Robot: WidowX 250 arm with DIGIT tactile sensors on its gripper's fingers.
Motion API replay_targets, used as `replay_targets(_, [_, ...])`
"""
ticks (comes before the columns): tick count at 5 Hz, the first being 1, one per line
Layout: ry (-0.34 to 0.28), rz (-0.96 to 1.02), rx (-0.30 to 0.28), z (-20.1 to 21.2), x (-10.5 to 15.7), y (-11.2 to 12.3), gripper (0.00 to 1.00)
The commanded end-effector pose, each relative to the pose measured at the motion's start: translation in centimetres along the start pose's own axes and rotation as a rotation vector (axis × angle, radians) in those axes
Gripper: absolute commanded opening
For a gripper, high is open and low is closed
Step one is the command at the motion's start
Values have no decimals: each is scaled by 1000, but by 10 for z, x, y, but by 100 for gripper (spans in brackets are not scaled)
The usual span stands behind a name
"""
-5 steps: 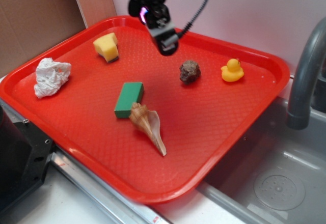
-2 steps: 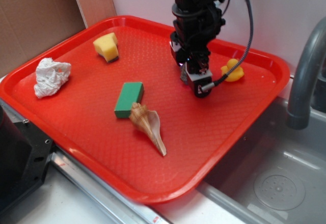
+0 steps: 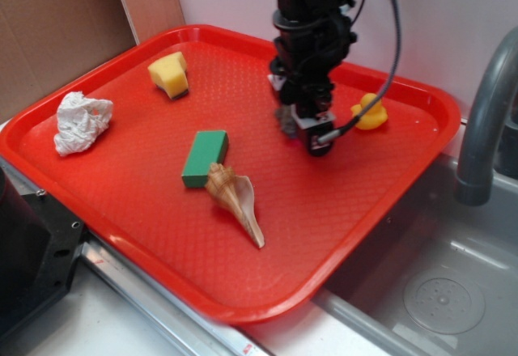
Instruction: Grab the rock.
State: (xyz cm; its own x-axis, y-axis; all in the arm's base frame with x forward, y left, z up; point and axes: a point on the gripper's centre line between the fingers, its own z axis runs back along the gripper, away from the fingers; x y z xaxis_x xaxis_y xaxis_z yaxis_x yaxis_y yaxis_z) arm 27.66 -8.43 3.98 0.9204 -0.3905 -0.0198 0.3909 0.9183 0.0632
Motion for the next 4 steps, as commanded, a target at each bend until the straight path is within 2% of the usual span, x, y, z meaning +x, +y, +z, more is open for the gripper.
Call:
replay_targets(1, [54,410,36,115,-80,55,0])
replay_targets(2, [27,663,41,139,-115,69,0])
replay_targets(3, [-62,762,-5,163,-125,68,0])
replay_targets(4, [-168,675,24,174,-128,63,0])
